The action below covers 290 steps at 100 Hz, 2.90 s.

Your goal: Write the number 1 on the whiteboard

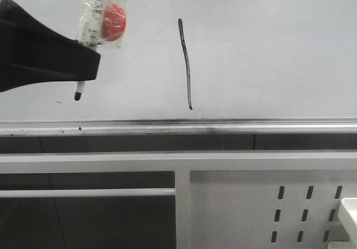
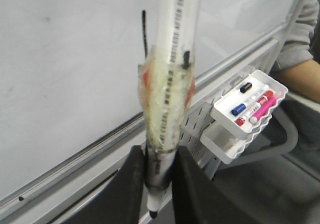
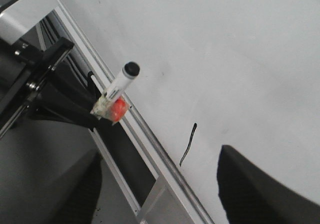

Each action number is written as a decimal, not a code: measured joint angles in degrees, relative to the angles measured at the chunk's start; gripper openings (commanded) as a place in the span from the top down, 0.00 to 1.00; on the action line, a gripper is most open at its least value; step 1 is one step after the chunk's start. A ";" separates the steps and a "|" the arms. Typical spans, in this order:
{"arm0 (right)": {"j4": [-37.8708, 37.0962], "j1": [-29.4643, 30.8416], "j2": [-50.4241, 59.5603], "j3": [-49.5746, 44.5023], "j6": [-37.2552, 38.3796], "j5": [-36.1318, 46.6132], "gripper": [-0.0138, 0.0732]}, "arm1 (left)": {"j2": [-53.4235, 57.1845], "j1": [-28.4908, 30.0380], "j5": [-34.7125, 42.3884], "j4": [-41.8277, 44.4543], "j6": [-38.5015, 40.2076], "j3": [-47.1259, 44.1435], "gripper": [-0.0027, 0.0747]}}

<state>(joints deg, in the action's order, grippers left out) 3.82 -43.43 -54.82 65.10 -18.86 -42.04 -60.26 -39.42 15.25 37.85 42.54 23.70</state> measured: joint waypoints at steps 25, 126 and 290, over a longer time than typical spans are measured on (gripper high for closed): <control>0.00 0.00 0.00 0.00 0.00 -0.38 0.33 | -4.40 4.50 9.23 -14.99 -10.87 -2.51 0.99; -0.09 0.00 -4.08 -0.34 0.00 -3.42 0.33 | -21.12 4.52 22.31 -34.50 -24.28 -3.38 0.99; -0.09 0.00 -4.31 -0.34 0.00 -3.42 0.33 | -23.26 4.52 28.64 -37.28 -24.68 -3.47 0.50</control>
<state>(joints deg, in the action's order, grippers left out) 3.73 -43.43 -59.13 64.76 -18.86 -45.47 -83.53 -34.89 43.89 0.58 17.85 20.23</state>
